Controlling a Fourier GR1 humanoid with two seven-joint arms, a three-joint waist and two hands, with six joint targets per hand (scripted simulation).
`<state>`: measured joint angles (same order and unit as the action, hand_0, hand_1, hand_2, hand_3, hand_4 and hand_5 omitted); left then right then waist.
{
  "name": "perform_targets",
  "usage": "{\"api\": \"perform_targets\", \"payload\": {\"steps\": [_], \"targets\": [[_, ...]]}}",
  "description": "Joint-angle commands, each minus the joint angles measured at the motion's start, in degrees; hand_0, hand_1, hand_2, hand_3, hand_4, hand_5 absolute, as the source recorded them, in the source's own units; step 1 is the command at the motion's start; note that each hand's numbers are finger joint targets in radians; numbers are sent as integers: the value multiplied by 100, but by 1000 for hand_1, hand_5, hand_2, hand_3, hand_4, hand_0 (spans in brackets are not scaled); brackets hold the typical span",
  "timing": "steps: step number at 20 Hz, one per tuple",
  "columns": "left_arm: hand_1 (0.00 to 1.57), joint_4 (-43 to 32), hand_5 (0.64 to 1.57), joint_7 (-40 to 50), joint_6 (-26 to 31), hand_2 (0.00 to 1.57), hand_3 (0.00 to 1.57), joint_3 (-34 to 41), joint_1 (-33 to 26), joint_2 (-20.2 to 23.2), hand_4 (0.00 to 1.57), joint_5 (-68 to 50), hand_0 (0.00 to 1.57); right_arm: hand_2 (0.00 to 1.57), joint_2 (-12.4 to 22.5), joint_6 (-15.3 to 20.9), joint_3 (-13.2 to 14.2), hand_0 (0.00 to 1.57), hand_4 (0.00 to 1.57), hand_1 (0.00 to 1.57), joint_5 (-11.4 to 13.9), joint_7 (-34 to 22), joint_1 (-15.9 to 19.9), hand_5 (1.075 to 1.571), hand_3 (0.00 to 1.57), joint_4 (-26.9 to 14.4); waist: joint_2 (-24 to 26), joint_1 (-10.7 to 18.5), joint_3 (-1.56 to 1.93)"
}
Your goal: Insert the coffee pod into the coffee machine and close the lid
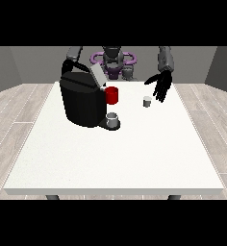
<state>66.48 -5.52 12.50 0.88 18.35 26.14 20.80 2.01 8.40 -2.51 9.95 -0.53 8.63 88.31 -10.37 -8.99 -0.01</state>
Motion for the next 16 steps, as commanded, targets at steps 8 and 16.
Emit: {"api": "perform_targets", "payload": {"steps": [8, 16], "targets": [[488, -1210, 1571, -397, -602, 724, 486, -133, 776, -212, 0, 991, 488, 0, -96, 36, 151, 0, 0, 0, -95, 273, 224, 1571, 0, -848, -141, 191, 1], [1038, -1414, 1571, -491, -1323, 1105, 908, -634, 951, -386, 462, 1971, 1038, 0, -93, -76, 68, 0, 0, 0, -90, 440, 176, 1571, 0, -1190, -91, 128, 3]]}}
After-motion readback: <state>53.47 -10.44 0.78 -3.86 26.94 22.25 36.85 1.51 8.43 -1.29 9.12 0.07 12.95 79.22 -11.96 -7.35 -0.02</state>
